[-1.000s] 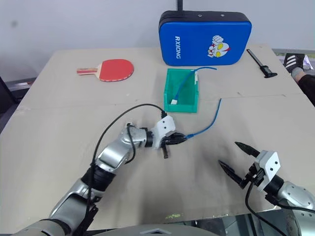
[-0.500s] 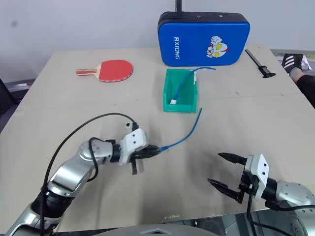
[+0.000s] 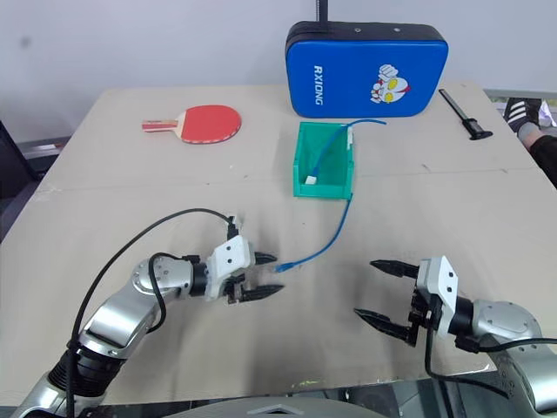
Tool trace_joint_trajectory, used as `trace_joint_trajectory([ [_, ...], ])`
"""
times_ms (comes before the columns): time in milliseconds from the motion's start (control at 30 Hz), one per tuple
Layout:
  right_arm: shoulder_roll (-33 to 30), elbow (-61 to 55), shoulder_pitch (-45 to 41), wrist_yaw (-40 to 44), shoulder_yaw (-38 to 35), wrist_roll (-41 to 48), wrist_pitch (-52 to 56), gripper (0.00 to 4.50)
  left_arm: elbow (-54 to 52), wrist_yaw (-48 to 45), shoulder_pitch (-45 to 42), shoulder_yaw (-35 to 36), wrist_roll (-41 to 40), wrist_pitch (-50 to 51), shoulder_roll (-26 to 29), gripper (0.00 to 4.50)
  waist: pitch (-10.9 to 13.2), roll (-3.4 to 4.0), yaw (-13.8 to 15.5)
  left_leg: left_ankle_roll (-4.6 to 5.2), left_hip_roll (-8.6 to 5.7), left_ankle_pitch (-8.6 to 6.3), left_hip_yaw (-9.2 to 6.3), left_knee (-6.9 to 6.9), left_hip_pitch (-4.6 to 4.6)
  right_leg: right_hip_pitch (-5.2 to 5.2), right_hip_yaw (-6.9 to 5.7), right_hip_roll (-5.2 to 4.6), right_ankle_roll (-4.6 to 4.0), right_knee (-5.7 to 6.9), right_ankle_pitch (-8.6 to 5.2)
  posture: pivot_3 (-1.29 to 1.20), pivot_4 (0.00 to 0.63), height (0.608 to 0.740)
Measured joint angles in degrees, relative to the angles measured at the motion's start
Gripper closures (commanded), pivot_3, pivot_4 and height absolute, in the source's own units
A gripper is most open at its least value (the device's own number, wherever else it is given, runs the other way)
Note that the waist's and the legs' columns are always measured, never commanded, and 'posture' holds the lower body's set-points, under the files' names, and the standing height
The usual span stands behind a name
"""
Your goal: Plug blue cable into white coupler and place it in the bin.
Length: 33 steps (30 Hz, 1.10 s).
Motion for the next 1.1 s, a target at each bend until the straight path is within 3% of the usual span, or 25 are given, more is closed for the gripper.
trace_joint_trajectory([
  [333, 0.0, 0.7, -3.4, -0.1, 2.3, -1.8, 0.0, 0.00, -4.5, 1.3, 8.0, 8.6, -2.1, 1.4, 4.8, 0.16, 0.0, -0.01, 0.0, -0.08, -0.02, 0.05, -0.06, -0.01, -0.07, -0.04, 0.00, -0.01, 0.01, -0.06, -0.01, 0.00, 0.150, 0.740],
  [700, 0.4, 3.2, -4.7, -0.2, 3.1, -2.3, -0.5, 0.00, -3.4, 4.7, 0.0, 1.1, 2.1, 4.1, 1.2, 0.16, 0.1, -0.02, 0.0, -0.17, -0.08, 0.10, -0.07, -0.02, -0.07, -0.03, 0.00, 0.03, 0.01, -0.06, 0.00, 0.00, 0.150, 0.740],
  [800, 0.4, 3.2, -4.2, -0.3, 3.1, -2.3, -0.6, 0.00, -3.1, 5.0, -2.1, -0.6, 3.6, 5.3, 1.0, 0.88, 0.1, -0.02, 0.2, -0.17, -0.09, 0.09, -0.07, -0.01, -0.07, -0.02, 0.00, 0.02, 0.01, -0.06, 0.00, 0.00, 0.150, 0.740],
  [1033, 0.9, 3.2, -2.9, -1.1, 3.0, -2.5, -1.1, 0.00, -3.1, 6.0, -3.9, -1.0, 5.7, 6.6, 1.4, 4.15, 0.1, -0.03, -0.1, -0.17, -0.07, 0.10, -0.06, -0.01, -0.05, -0.02, 0.02, 0.02, 0.02, -0.06, 0.00, 0.00, 0.150, 0.740],
  [1100, 1.4, 3.2, -2.9, -1.6, 3.0, -2.9, -1.4, 0.00, -3.1, 5.8, -4.1, -1.0, 5.8, 6.2, 1.4, 4.47, 0.1, -0.03, 0.0, -0.20, -0.08, 0.11, -0.06, -0.02, -0.07, -0.02, 0.02, 0.01, 0.02, -0.08, 0.00, 0.00, 0.150, 0.740],
])
